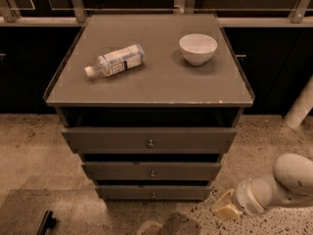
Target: Close top drawer
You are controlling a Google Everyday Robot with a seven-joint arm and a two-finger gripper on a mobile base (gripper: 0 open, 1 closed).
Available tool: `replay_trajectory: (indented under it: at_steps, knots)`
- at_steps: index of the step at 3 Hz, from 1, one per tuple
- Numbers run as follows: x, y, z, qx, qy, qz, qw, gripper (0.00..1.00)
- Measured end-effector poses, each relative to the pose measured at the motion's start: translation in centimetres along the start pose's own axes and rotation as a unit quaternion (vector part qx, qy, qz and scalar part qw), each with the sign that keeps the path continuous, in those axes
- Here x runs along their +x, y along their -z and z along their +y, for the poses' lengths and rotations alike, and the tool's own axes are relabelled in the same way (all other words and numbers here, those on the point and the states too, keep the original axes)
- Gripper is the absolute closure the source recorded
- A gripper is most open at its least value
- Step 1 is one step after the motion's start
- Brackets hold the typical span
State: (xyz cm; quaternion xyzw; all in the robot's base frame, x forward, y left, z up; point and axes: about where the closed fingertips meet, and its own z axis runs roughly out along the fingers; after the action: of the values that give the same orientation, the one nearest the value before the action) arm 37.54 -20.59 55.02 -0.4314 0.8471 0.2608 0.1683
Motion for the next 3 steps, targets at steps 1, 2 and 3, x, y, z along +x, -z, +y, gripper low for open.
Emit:
replay_trajectory:
  at_steps: [1, 2, 3]
  knots:
    - [0.59, -0.34, 0.61, -0.007, -0.003, 0.003, 1.0, 0.81]
    - [0.59, -0.35, 0.61, -0.007, -0.003, 0.003, 1.0, 0.57]
    - [0.59, -0.35, 0.61, -0.007, -0.003, 0.003, 1.0, 0.34]
